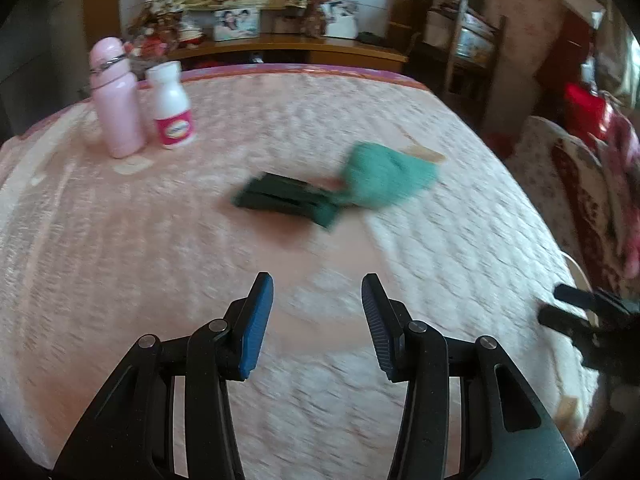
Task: Collect trash
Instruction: 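Move both tools back over the bed toward the green towel and packet, then grasp the dark green packet with the left tool while the right tool grasps the green towel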
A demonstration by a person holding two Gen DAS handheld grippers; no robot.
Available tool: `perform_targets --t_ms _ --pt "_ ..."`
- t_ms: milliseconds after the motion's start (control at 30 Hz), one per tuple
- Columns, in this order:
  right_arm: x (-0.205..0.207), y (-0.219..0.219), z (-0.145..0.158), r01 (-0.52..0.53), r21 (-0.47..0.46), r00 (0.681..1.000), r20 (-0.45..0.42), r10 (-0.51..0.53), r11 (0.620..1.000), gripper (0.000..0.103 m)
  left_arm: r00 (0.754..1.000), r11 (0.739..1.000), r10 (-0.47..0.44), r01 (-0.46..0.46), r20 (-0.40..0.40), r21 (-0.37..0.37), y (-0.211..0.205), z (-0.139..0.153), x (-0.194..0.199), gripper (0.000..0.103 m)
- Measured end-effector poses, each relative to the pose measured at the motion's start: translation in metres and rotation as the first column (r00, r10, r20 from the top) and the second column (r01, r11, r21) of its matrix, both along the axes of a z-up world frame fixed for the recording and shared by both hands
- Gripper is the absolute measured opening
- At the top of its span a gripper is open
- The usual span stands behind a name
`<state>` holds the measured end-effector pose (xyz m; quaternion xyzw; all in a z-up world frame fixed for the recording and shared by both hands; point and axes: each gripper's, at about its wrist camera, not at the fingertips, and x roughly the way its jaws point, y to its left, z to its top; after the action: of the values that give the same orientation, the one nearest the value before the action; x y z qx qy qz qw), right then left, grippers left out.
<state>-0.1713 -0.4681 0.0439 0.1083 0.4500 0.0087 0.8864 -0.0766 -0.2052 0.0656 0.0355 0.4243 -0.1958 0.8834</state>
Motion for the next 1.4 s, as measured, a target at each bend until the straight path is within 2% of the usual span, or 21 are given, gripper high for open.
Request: perform_targets --t_ms 200,367,500,567,700,867,933,1100,1133,1167,1200,1300,1400 --pt "0.017 0.017 -0.002 -0.040 0.011 0.999 -0.006 0.040 0.999 0.068 0.994 0.994 0.108 -0.108 0.016 0.029 0.020 0.001 0.062 0.044" --pt "0.029 0.025 -0.001 -0.064 0.016 0.998 -0.005 0.064 0.998 0.068 0.991 0.987 0.135 -0.135 0.011 0.082 0.011 -0.009 0.118 0.044" --pt "0.035 0.027 -0.001 -0.073 0.021 0.997 -0.007 0.073 0.997 0.069 0.995 0.985 0.096 -0.096 0.010 0.145 -0.008 -0.021 0.149 0.044" --pt "0.038 0.026 0.000 -0.076 0.025 0.997 -0.009 0.076 0.997 0.069 0.998 0.981 0.058 -0.054 -0.018 0.184 -0.014 -0.029 0.158 0.044" --pt "0.042 0.026 0.000 -0.078 0.036 0.997 -0.005 0.078 0.996 0.069 0.997 0.975 -0.041 0.053 -0.060 0.216 -0.013 -0.036 0.145 0.044" --pt "0.047 0.028 -0.005 -0.082 0.049 0.996 -0.011 0.083 0.995 0.069 0.966 0.963 -0.202 0.226 -0.162 0.145 0.001 -0.038 0.093 0.044" --pt "0.046 0.029 -0.006 -0.082 0.052 0.997 -0.011 0.083 0.995 0.069 0.948 0.961 -0.247 0.266 -0.198 0.072 0.009 -0.034 0.072 0.044" --pt "0.042 0.032 -0.005 -0.076 0.055 0.997 -0.010 0.077 0.996 0.070 0.955 0.976 -0.216 0.206 -0.205 -0.067 0.022 -0.020 0.051 0.044" --pt "0.040 0.033 -0.005 -0.075 0.055 0.997 -0.008 0.076 0.996 0.070 0.958 0.977 -0.205 0.189 -0.202 -0.098 0.022 -0.017 0.050 0.046" --pt "0.039 0.033 -0.004 -0.074 0.053 0.997 -0.007 0.074 0.996 0.070 0.960 0.977 -0.198 0.177 -0.198 -0.118 0.021 -0.014 0.050 0.056" --pt "0.038 0.034 -0.003 -0.073 0.052 0.997 -0.006 0.073 0.996 0.070 0.964 0.976 -0.191 0.165 -0.186 -0.143 0.017 -0.010 0.048 0.059" --pt "0.037 0.034 0.000 -0.072 0.045 0.997 -0.003 0.072 0.996 0.071 0.972 0.977 -0.184 0.163 -0.149 -0.140 -0.001 -0.006 0.045 0.061" --pt "0.038 0.032 0.000 -0.070 0.036 0.997 -0.010 0.070 0.997 0.073 0.975 0.985 -0.154 0.138 -0.159 -0.105 -0.021 -0.012 0.050 0.061"
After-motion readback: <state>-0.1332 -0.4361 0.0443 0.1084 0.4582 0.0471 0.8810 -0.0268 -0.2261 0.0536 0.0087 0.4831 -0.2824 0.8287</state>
